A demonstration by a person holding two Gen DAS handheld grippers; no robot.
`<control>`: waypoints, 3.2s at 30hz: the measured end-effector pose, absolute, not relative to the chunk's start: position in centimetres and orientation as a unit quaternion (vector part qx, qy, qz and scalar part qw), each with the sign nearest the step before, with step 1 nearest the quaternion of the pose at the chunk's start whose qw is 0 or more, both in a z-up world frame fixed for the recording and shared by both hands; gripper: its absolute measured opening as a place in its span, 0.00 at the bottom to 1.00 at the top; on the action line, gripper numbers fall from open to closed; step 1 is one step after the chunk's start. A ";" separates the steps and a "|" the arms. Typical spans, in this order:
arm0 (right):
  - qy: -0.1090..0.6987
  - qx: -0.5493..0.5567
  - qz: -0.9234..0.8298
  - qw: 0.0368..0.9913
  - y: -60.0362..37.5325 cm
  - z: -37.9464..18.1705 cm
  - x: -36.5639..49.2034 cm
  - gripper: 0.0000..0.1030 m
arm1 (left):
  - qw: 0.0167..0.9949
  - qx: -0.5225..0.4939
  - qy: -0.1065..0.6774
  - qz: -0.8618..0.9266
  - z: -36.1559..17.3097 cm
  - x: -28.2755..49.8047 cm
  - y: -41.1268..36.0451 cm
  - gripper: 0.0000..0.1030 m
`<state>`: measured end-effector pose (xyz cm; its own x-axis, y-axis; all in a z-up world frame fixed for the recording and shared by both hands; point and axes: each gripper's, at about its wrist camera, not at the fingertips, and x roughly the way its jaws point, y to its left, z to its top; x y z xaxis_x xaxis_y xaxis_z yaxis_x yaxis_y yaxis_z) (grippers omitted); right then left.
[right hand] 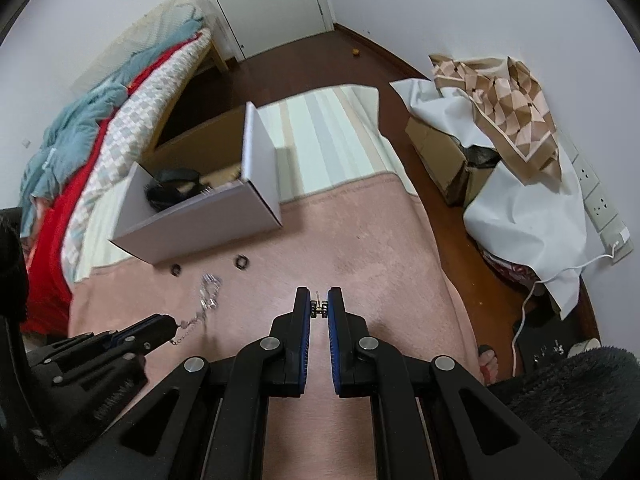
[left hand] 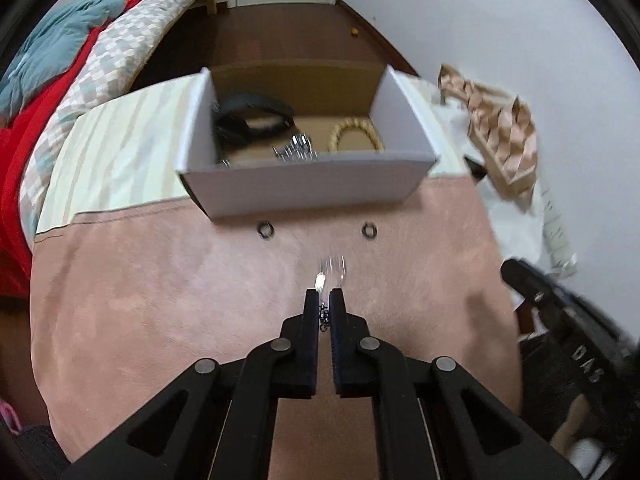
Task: Organize jewelry
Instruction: 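Carry both held items into the white box and open the tools, then lift both open tools up and away from the box, then lower the right tool onto the small black ring and close it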
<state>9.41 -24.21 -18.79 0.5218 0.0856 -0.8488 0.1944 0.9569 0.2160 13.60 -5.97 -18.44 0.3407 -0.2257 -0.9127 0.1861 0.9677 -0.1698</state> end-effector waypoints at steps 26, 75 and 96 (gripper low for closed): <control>0.478 0.193 0.092 0.852 -23.1 -10.9 22.7 0.09 | 0.853 -0.038 0.503 -0.132 -9.6 24.2 -3.9 0.03; 0.518 -0.012 -0.022 0.855 -18.5 -13.4 19.8 0.99 | 0.874 0.026 0.484 0.025 -11.5 17.1 -0.1 1.00; 0.421 0.012 -0.015 0.907 -19.0 -4.3 10.9 0.99 | 0.911 -0.021 0.409 0.044 -5.4 11.0 0.4 1.00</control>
<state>10.93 -19.02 -4.31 0.6442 -0.0172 -0.7646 0.0374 0.9993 0.0090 11.00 0.38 -5.42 0.6614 0.0626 -0.7474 -0.0968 0.9953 -0.0023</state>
